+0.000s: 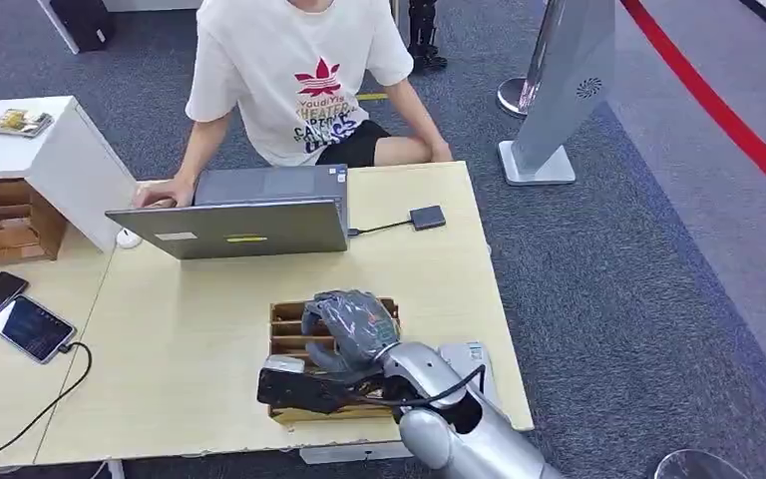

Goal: Pass the card to the sensor for recognition and then transmit it.

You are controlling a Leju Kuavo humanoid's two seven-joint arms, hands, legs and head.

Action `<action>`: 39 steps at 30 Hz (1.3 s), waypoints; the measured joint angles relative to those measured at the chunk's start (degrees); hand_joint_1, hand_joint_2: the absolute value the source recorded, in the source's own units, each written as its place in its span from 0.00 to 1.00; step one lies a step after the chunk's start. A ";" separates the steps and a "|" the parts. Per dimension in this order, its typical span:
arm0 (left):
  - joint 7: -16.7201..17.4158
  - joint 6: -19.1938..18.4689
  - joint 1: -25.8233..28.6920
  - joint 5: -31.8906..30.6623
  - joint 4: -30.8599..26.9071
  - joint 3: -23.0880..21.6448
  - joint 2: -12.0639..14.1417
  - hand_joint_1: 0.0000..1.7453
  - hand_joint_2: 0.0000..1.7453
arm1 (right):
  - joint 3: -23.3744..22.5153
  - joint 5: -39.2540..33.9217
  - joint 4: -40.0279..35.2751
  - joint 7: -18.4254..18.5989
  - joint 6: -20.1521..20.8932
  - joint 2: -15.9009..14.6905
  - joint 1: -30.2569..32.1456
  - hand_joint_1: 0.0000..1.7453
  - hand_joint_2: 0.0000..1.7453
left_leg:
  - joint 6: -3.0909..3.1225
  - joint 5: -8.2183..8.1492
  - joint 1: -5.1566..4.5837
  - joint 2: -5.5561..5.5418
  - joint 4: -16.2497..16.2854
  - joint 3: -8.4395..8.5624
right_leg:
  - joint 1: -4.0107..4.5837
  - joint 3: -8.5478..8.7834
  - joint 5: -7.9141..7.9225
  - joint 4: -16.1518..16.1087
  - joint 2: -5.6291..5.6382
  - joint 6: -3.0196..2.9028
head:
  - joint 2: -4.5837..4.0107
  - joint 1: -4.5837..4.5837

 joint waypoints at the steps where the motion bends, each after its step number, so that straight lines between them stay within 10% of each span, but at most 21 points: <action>1: 2.63 -1.38 0.46 -0.22 -2.11 0.00 1.54 0.00 0.00 | -0.39 0.00 0.15 0.02 0.02 0.00 0.00 0.58 1.00 | -0.01 0.00 0.01 0.01 0.00 -0.04 | 0.06 -0.01 0.00 0.01 0.00 -0.01 | 0.00 0.02; 5: 18.43 -8.60 4.30 -3.11 -21.45 -0.31 12.38 0.00 0.00 | -2.62 -0.48 0.66 -0.09 0.04 -0.35 -0.01 0.54 1.00 | -0.24 -0.10 0.56 0.07 0.06 0.01 | 0.60 -0.01 0.05 -0.12 0.17 -0.15 | 0.00 0.22; 10: 18.68 -11.60 10.20 -3.58 -30.08 -1.71 20.46 0.00 0.00 | -4.42 -0.46 0.81 -0.15 -0.11 -0.61 0.05 0.52 1.00 | -0.55 -0.17 0.68 0.39 0.07 0.13 | 0.73 -0.22 -0.02 -0.14 0.52 -0.40 | 0.00 0.07; 39: 18.18 -9.46 15.14 -3.19 -41.11 -2.99 29.64 0.00 0.00 | -7.25 -1.14 -2.95 0.44 -0.48 -0.94 0.49 0.46 1.00 | -0.83 -0.06 1.11 0.41 0.06 0.11 | 1.14 -0.16 0.11 -0.14 0.50 -0.69 | 0.00 0.09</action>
